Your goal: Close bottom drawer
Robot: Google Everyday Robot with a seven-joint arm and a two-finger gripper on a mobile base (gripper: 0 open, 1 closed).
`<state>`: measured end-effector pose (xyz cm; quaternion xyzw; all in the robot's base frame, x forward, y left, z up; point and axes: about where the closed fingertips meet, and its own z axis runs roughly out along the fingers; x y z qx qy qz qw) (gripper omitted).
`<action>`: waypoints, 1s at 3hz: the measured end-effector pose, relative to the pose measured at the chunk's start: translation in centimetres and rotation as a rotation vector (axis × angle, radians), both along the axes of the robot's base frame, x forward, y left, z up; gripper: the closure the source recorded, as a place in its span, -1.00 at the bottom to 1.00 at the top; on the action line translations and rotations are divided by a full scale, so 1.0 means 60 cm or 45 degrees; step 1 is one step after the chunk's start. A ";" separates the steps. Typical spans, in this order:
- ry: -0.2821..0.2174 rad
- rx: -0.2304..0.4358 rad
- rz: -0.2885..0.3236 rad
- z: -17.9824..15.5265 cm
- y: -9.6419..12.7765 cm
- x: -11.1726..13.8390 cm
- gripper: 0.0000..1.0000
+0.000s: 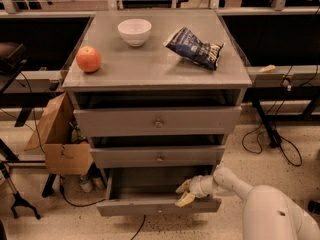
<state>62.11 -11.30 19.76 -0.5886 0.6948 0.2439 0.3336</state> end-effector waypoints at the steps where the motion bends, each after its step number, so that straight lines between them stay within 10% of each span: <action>1: -0.003 0.000 -0.005 0.001 0.001 -0.001 1.00; 3: -0.013 0.002 -0.020 0.006 0.003 -0.001 1.00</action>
Offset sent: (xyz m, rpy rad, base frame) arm 0.0631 -0.0118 0.0156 -0.0274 -0.0989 -0.1217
